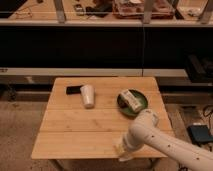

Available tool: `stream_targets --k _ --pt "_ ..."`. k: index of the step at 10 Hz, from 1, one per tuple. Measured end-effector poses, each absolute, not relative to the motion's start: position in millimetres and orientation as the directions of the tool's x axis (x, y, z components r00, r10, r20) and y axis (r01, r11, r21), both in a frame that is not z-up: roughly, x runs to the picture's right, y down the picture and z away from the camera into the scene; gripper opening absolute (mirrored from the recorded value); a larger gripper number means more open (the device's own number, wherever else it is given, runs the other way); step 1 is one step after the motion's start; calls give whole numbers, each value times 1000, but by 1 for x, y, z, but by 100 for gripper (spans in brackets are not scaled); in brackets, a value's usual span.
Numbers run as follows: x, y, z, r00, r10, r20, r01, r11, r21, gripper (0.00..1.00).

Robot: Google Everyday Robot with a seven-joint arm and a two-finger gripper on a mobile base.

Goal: Wipe the white sponge on the table

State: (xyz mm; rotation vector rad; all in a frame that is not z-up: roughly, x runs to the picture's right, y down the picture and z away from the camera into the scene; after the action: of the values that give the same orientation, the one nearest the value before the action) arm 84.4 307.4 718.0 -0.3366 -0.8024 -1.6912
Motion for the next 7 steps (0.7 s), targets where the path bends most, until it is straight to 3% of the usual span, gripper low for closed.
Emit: stream_targets --k 4,7 --pt "-11 301 728 -427 -738 523 863 -161 478 0" --pt "-46 275 754 -478 -745 465 839 -231 493 0"
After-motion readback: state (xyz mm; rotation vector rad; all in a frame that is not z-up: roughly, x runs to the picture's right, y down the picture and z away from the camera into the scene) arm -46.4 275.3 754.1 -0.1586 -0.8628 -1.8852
